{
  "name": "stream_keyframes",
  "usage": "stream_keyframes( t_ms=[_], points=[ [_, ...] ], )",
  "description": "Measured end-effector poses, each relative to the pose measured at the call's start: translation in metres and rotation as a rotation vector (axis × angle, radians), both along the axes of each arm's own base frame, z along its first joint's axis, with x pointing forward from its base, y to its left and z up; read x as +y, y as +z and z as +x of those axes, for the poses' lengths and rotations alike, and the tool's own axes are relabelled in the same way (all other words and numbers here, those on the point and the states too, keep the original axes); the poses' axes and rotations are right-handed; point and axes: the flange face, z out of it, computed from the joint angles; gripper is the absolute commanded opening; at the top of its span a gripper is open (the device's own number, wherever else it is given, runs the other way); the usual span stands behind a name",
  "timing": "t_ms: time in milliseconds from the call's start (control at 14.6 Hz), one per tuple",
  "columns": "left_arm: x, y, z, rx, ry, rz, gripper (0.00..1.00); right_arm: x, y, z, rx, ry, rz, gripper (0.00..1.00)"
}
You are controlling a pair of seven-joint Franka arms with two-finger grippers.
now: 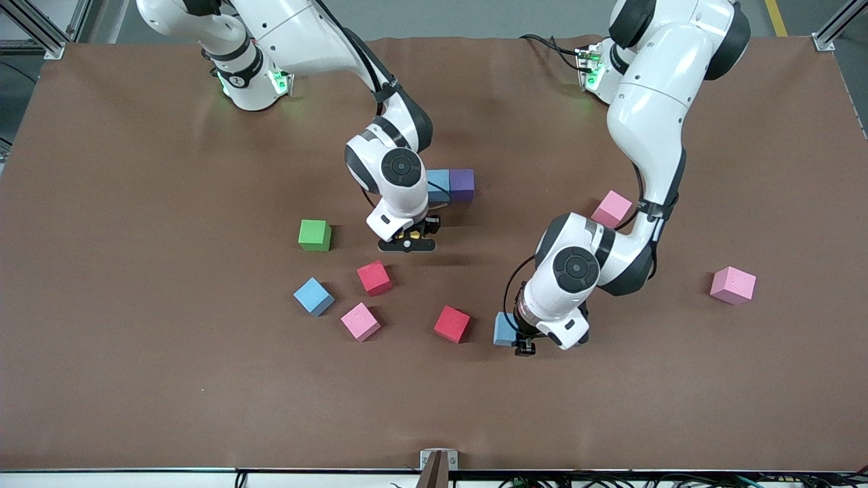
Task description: Arrange 11 blocks into digit 3
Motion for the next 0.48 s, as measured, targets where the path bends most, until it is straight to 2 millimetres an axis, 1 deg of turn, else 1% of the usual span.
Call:
stream_keyframes(
  t_ms=[206,481],
  points=[
    [-0.008,-0.005,-0.018,0.050,0.110,0.005,0.11,0.000,0.000,0.000,0.006,0.000,-0.006,0.00],
    [-0.021,-0.016,-0.060,0.106,0.111,0.041,0.11,0.001,0.000,-0.002,0.007,0.002,-0.008,0.00]
  ],
)
